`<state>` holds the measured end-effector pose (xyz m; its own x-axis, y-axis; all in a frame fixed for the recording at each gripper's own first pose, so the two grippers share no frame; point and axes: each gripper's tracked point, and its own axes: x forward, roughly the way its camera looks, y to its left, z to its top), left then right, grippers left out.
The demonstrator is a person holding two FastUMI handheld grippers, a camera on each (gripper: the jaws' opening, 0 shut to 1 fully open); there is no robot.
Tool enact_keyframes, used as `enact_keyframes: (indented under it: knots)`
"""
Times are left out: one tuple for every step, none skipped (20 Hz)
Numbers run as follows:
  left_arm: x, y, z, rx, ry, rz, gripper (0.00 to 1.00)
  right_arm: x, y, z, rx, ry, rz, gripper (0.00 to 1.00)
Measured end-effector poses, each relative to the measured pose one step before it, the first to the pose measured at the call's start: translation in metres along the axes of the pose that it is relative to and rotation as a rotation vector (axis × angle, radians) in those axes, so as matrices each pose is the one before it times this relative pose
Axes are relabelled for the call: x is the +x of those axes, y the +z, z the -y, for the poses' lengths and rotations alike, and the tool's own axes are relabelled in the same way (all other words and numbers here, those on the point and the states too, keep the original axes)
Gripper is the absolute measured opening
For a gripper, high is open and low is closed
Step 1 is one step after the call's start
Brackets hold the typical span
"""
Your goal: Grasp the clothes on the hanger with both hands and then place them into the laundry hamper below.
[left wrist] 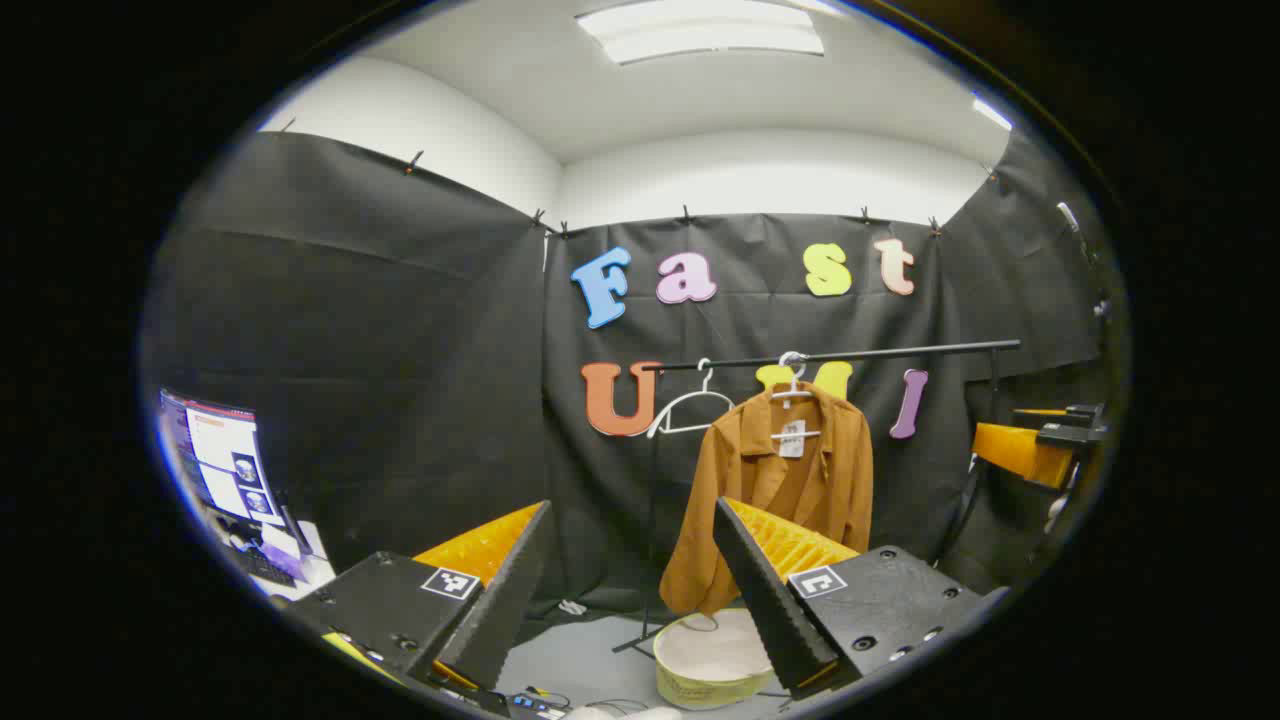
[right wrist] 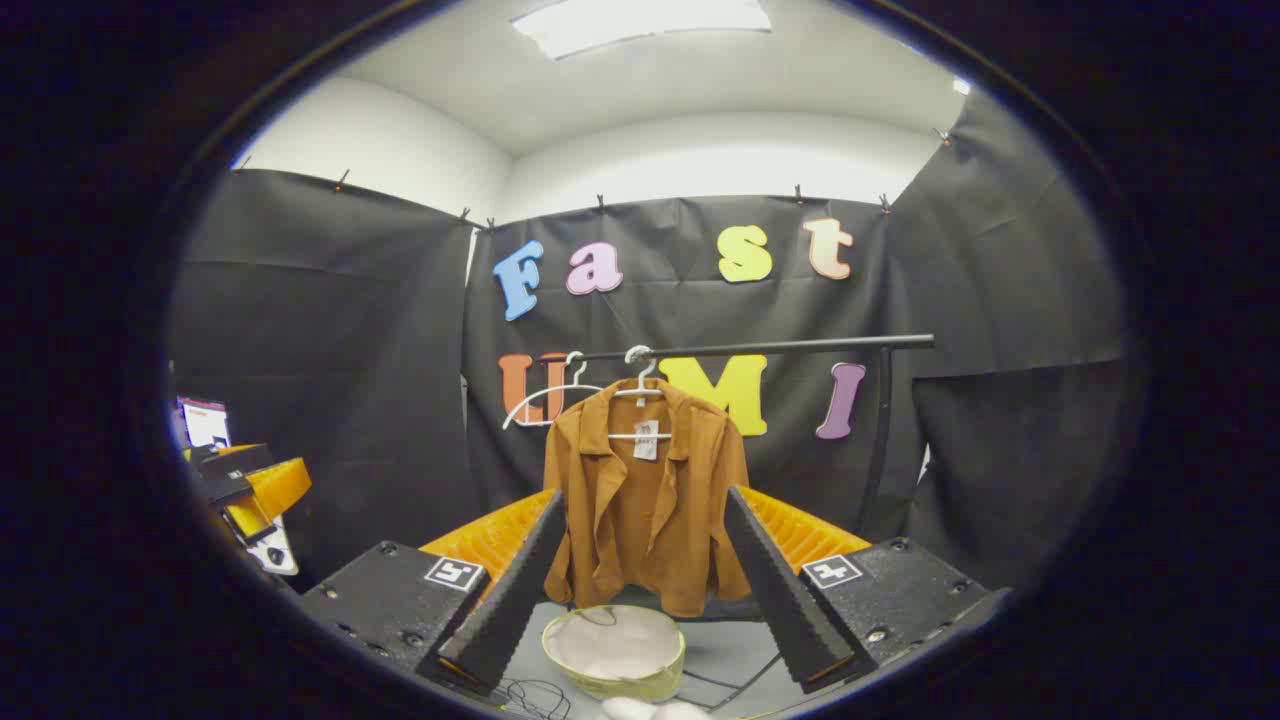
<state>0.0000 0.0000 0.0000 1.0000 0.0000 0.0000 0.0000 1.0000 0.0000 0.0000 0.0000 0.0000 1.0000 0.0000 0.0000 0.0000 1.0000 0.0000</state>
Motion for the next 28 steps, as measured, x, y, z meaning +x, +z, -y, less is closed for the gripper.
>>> enact_keyframes:
  knots:
    - [-0.00051,-0.00041,-0.00021,-0.00161,-0.00145,-0.00293,0.97,-0.00079,0.00152,-0.00147,-0.00591,-0.00003,0.00472,0.99]
    - [-0.00135,-0.00091,-0.00016,0.0014,-0.00166,-0.00298,0.97,-0.00111,-0.00093,-0.00072,-0.00577,0.00032,0.0052,1.0]
    - [-0.00068,-0.00078,-0.00048,0.00441,0.00257,-0.0037,0.97,-0.00112,-0.00101,-0.00208,-0.00115,0.00241,0.00219,1.0]
    - [-0.0007,-0.00073,-0.00044,0.00729,0.00399,-0.00063,0.97,-0.00119,-0.00257,-0.00262,0.00074,0.00685,-0.00406,1.0]
    - [-0.00022,-0.0001,-0.00028,0.0066,0.00272,-0.00036,1.0,-0.00105,-0.00364,-0.00209,0.00118,0.00555,-0.00829,1.0]
    - [-0.00123,0.00022,0.00007,0.00467,0.0029,0.002,0.97,-0.00117,-0.00194,-0.00169,0.00151,0.00595,-0.00344,1.0]
    - [-0.00015,0.00048,-0.00003,0.00038,0.00265,0.00334,1.0,-0.00044,-0.00083,-0.00086,0.00009,0.00044,-0.00352,1.0]
    - [-0.00103,-0.00015,0.00068,-0.00409,0.00129,0.00316,0.98,-0.00125,-0.00166,0.00127,-0.00221,-0.00238,-0.00258,1.0]
    - [-0.00035,0.0002,0.00017,-0.00754,0.00051,0.00214,0.96,0.00084,-0.00014,0.00187,-0.00399,-0.00596,0.00042,1.0]
    - [-0.00062,-0.00037,0.00034,-0.0066,-0.00182,-0.00097,0.94,-0.00009,-0.0011,0.00156,-0.00206,-0.00346,-0.00134,1.0]
    - [-0.0001,-0.0001,0.0,-0.00464,-0.00241,-0.00056,0.92,-0.00008,-0.00013,0.00078,-0.00064,-0.001,-0.00159,1.0]
    - [-0.00069,0.00104,0.00032,-0.00255,-0.00477,0.00259,1.0,0.00038,-0.00092,0.00219,0.00218,-0.0038,0.0011,1.0]
    - [0.00034,0.00058,-0.00072,0.0014,0.00067,0.00195,0.98,0.0005,-0.00071,0.00242,0.0024,-0.00608,0.00012,1.0]
    - [0.00096,-0.00121,0.00085,0.00342,-0.00255,-0.00118,0.97,0.00064,-0.00276,0.00236,0.00173,-0.00415,-0.00225,1.0]
    - [0.00093,-0.00158,0.00163,0.00582,-0.01008,-0.00103,0.97,0.00071,-0.00131,0.00345,0.00398,-0.00703,-0.0021,1.0]
    - [0.0022,-0.00068,0.00099,0.00578,-0.00954,-0.00184,0.92,0.00135,-0.00316,0.00409,0.00244,-0.01047,-0.00322,1.0]
    - [0.00324,-0.00301,0.00176,0.0071,-0.00647,-0.00803,0.92,0.00156,-0.00183,0.00459,0.00226,-0.00944,-0.00066,1.0]
    - [0.00354,-0.0034,0.00171,0.00502,-0.00245,-0.00857,0.92,0.00226,-0.0009,0.00384,0.00007,-0.00696,0.00203,0.99]
    - [0.00505,-0.00148,0.00392,0.00123,-0.00614,-0.00003,0.92,0.00379,-0.00225,0.00388,-0.00684,-0.00579,-0.00274,1.0]
    - [0.00992,-0.00083,0.00633,0.00302,-0.00825,0.00174,0.92,0.00687,-0.00409,0.00601,-0.00906,-0.01022,-0.00604,1.0]
    - [0.00982,-0.00254,0.00721,0.00632,-0.01381,0.00018,0.97,0.00701,-0.00218,0.00402,-0.00545,-0.00656,-0.00516,1.0]
    - [0.00944,-0.00194,0.0062,0.00193,-0.00845,0.0039,0.92,0.00905,-0.00346,0.00455,0.0001,-0.00249,-0.0056,1.0]
    - [0.00971,-0.00067,0.00464,-0.00337,-0.0041,0.00527,1.0,0.00933,-0.00293,0.00315,0.00518,0.0007,-0.00721,0.99]
    - [0.00999,-0.00005,0.00703,-0.00705,-0.01062,0.01007,1.0,0.00886,-0.001,0.00174,0.00482,0.00388,-0.00108,1.0]
    - [0.01142,-0.00098,0.00894,-0.00888,-0.0124,0.00735,1.0,0.01227,0.00012,0.00369,0.00055,0.00207,-0.00243,1.0]
    - [0.0127,-0.00171,0.00895,-0.00876,-0.01122,0.00546,1.0,0.01225,-0.00192,0.00225,-0.00228,0.00432,-0.00128,1.0]
    - [0.01139,-0.00081,0.00952,-0.00604,-0.01759,0.01199,1.0,0.01315,-0.00064,0.0019,-0.00369,0.00708,-0.00238,1.0]
    - [0.01207,0.00004,0.01175,-0.00508,-0.02616,0.01371,1.0,0.01405,-0.00059,0.00244,-0.00338,0.00535,-0.00025,1.0]
